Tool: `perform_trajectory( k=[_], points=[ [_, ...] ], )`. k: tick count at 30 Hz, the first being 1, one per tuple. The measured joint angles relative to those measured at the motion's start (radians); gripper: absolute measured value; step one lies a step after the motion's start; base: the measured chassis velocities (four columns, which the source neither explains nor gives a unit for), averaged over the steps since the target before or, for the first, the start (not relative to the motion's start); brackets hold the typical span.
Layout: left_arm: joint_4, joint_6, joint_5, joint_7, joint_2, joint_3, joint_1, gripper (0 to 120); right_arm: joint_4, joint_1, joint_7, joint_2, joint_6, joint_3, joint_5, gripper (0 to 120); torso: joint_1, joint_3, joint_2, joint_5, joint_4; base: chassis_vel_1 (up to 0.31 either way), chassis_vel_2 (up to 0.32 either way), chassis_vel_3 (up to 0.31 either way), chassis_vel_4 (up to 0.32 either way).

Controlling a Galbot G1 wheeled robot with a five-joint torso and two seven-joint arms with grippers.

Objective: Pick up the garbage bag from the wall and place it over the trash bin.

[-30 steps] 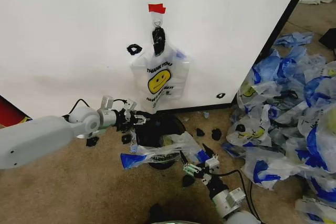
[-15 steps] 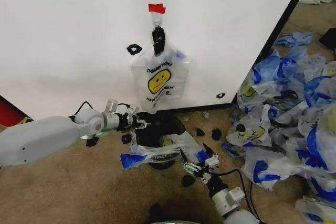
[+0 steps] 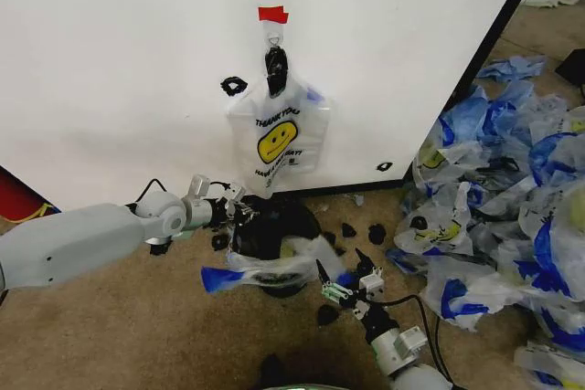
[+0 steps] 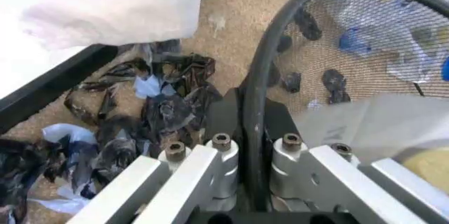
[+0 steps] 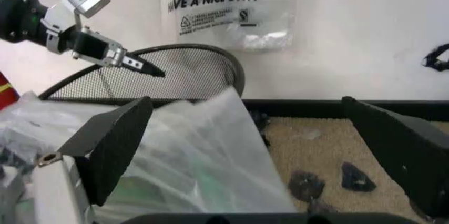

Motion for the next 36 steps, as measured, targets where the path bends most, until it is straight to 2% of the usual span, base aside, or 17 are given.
perform_trajectory(
  k=[8, 10, 12, 13, 14, 18, 21, 23, 26, 28, 31, 33, 36],
  points=[
    [-0.058, -0.018, -0.017, -0.063, 0.041, -0.041, 0.04, 2, -0.001, 0.003, 0.0, 0.004, 0.0, -0.003, -0.002, 99, 0.0, 0.0, 0.0, -0.0002, 0.0, 0.0, 0.0, 0.0, 0.0],
    [-0.097, -0.022, -0.042, -0.117, 0.063, -0.075, 0.061, 2, -0.001, 0.006, 0.0, 0.003, 0.0, -0.004, -0.002, 99, 0.0, 0.0, 0.0, 0.0001, -0.0001, 0.0, 0.0, 0.0, 0.0],
    [-0.174, -0.031, -0.078, -0.243, 0.104, -0.148, 0.123, 2, -0.001, 0.015, 0.0, 0.002, 0.0, -0.006, -0.002, 99, 0.0, 0.0, 0.0, 0.0002, 0.0001, 0.0, 0.0, 0.0, 0.0],
    [-0.174, -0.031, -0.078, -0.243, 0.104, -0.148, 0.123, 2, -0.001, 0.015, 0.0, 0.002, 0.0, -0.006, -0.002, 99, 0.0, 0.0, 0.0, 0.0002, 0.0001, 0.0, 0.0, 0.0, 0.0],
    [-0.198, -0.032, -0.089, -0.29, 0.115, -0.177, 0.148, 2, 0.0, 0.017, 0.0, 0.003, 0.0, -0.006, -0.001, 99, 0.0, 0.0, 0.0, -0.0004, 0.0001, 0.0, 0.0, 0.0, 0.0],
    [-0.356, -0.036, -0.199, -0.615, 0.16, -0.367, 0.317, 2, 0.004, 0.024, 0.0, -0.003, -0.002, -0.009, 0.0, 99, 0.0, 0.0, 0.0, 0.0001, -0.0001, 0.0, 0.0, 0.0, 0.0],
    [-0.408, -0.037, -0.21, -0.705, 0.172, -0.46, 0.406, 2, 0.006, 0.027, 0.0, -0.006, -0.004, -0.012, 0.002, 99, 0.0, 0.0, 0.0, 0.0, -0.0001, 0.0, 0.0, 0.0, 0.0],
    [-0.464, -0.038, -0.225, -0.822, 0.182, -0.603, 0.546, 2, 0.009, 0.035, 0.0, -0.008, -0.007, -0.017, 0.004, 99, 0.0, 0.0, 0.0, 0.0001, -0.0001, 0.0, 0.0, 0.0, 0.0],
    [-0.532, -0.042, -0.254, -0.958, 0.191, -0.765, 0.729, 2, 0.012, 0.045, 0.0, -0.009, -0.01, -0.029, 0.005, 99, 0.0, 0.0, 0.0, -0.0007, 0.0002, 0.0, 0.0, 0.0, 0.0],
    [-0.54, -0.044, -0.255, -0.972, 0.192, -0.785, 0.753, 2, 0.012, 0.046, 0.0, -0.009, -0.011, -0.031, 0.005, 99, 0.0, 0.0, 0.0, -0.0008, 0.0003, 0.0, 0.0, 0.0, 0.0],
    [-0.595, -0.066, -0.248, -1.035, 0.193, -0.963, 0.937, 2, 0.012, 0.054, 0.0, -0.008, -0.013, -0.044, 0.006, 99, 0.0, 0.0, 0.0, 0.0002, 0.0004, 0.0, 0.0, 0.0, 0.0],
    [-0.608, -0.084, -0.235, -1.054, 0.185, -1.006, 0.985, 2, 0.012, 0.051, 0.0, -0.009, -0.014, -0.045, 0.006, 99, 0.0, 0.0, 0.0, 0.0002, 0.0005, 0.0, 0.0, 0.0, 0.0],
    [-0.614, -0.099, -0.229, -1.07, 0.17, -1.025, 1.0, 2, 0.013, 0.048, 0.0, -0.009, -0.015, -0.043, 0.005, 99, 0.0, 0.0, 0.0, -0.0003, 0.0001, 0.0, 0.0, 0.0, 0.0]
  ],
)
